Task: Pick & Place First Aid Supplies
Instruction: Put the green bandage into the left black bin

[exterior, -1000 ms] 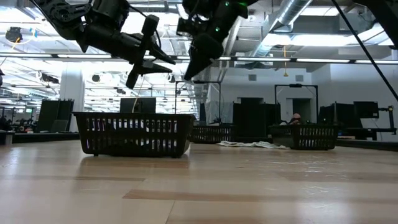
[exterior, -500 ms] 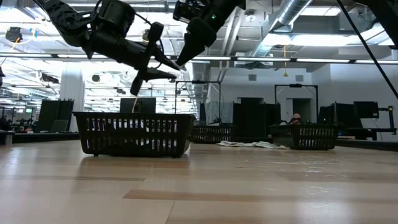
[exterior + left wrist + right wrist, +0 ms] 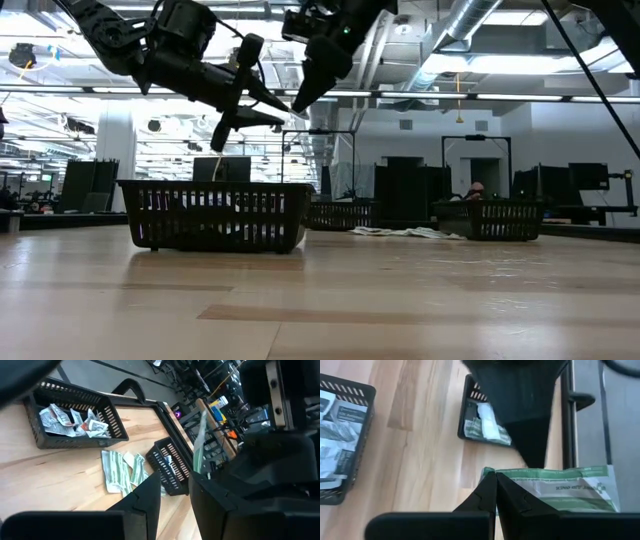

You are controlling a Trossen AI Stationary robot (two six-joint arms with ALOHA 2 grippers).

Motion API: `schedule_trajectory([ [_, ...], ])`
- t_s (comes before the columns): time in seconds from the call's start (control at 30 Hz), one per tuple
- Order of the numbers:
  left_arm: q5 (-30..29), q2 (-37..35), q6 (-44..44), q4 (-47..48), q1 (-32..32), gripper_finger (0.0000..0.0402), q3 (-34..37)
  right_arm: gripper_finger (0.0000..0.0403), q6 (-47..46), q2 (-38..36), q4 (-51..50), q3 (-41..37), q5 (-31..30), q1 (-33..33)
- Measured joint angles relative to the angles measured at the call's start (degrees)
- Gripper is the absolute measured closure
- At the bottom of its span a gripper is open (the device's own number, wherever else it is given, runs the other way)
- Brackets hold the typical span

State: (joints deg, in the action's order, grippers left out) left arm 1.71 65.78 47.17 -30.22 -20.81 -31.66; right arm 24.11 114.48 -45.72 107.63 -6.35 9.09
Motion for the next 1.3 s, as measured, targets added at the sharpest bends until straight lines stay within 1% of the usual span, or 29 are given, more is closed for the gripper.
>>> schedule_trajectory([
  [0.13,-1.7,0.0,0.1,0.0,-0.2,0.0300,0.0,0.0403,-2.1,0.0,-0.8,0.0,0.0,0.3],
  [0.43,-1.6,-0.1,-0.2,-4.6,1.9,0.0300,0.0,0.0403,-1.6,0.0,1.0,0.0,0.3,0.3],
  [0.53,-0.8,-0.1,-0.3,-4.7,2.2,0.0300,0.0,0.0403,-0.8,0.0,2.1,0.0,0.8,0.3],
  [0.67,-0.4,-0.1,-0.4,-4.8,2.2,0.0300,0.0,0.0403,-0.1,0.0,3.4,0.0,3.4,0.2],
  [1.0,-0.4,-0.1,-2.3,-4.8,2.2,0.0302,0.0,0.0403,0.2,0.0,3.9,0.0,3.5,-0.4],
  [1.1,-0.4,-0.1,-4.1,-4.8,2.2,0.0319,0.0,0.0403,-0.5,0.0,3.3,0.0,3.5,-0.4],
  [1.17,-0.4,-0.1,-4.8,-4.8,2.2,0.0342,0.0,0.0403,-0.6,0.0,3.3,0.0,3.5,-0.4],
  [1.27,-0.4,-0.1,-5.3,-4.8,2.1,0.0387,0.0,0.0403,-0.6,0.0,3.0,0.0,3.5,-0.4],
  [1.3,-0.4,-0.1,-5.8,-4.8,2.1,0.0392,0.0,0.0403,-0.6,0.0,2.9,0.0,3.5,-0.4],
])
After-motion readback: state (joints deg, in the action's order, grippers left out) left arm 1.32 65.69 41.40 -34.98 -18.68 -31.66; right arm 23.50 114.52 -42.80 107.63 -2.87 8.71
